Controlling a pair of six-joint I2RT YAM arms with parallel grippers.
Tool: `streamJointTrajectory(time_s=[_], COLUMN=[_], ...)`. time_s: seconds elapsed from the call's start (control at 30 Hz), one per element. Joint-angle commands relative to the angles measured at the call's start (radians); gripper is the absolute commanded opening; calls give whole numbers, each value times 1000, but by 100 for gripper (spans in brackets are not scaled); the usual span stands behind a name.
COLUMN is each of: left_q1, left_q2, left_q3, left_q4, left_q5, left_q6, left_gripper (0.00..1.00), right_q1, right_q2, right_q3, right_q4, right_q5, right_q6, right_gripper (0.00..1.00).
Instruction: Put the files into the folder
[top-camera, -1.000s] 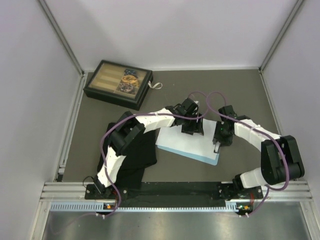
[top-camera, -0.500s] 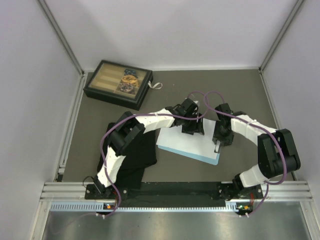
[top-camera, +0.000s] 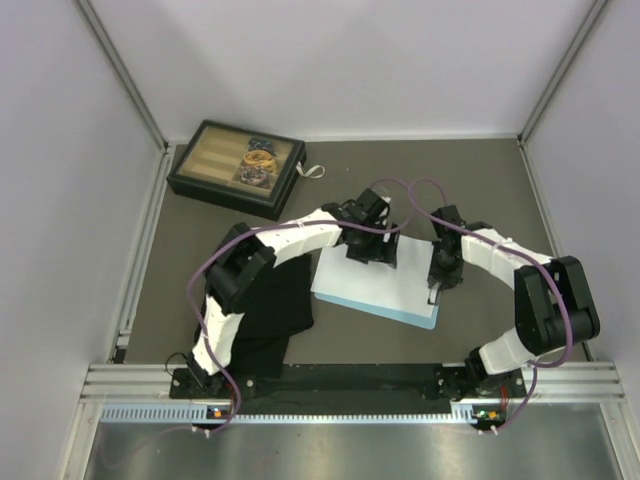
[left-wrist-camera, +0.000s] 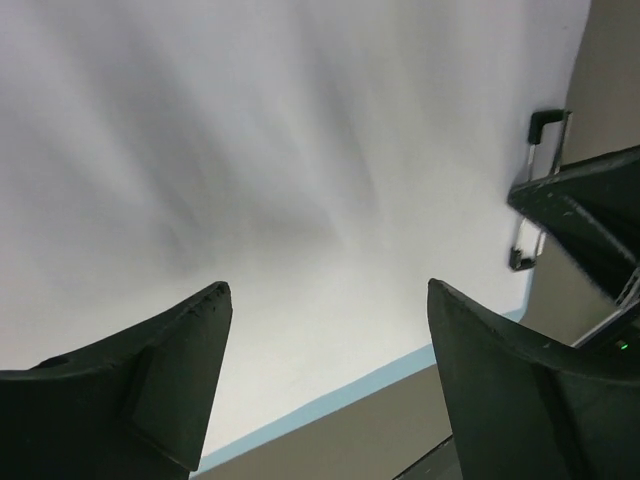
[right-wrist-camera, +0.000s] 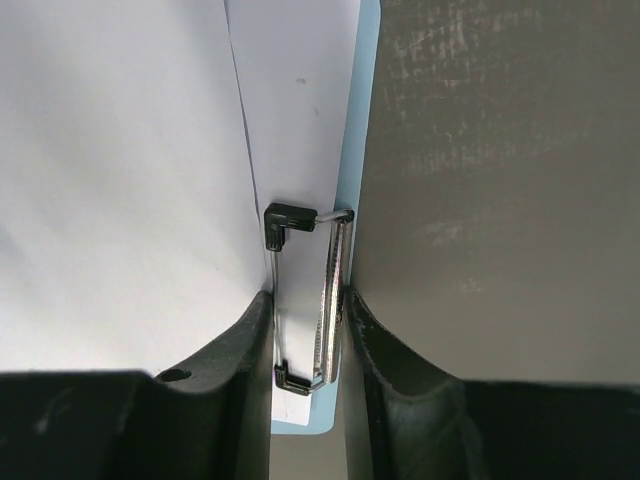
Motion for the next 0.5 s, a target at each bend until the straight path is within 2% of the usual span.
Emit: streamJointTrajectory(time_s=[0.0, 0.17, 0.47], left_q1=[99, 167, 219], left_q2=[-135, -140, -61], left_q3=[46, 33, 1], left_q4=[-172, -275, -277], left_q5=[-101, -176, -313], left_q6=[148, 229, 241], left_gripper=[84, 86, 93], right_q1=[-3, -19, -48], right_q2=[58, 34, -18], right_q3=[-54, -50, -80], right_q4=[85, 102, 175], right_q5=[0, -19, -97], right_q6=[-28, -59, -86], right_gripper=[0, 0, 0])
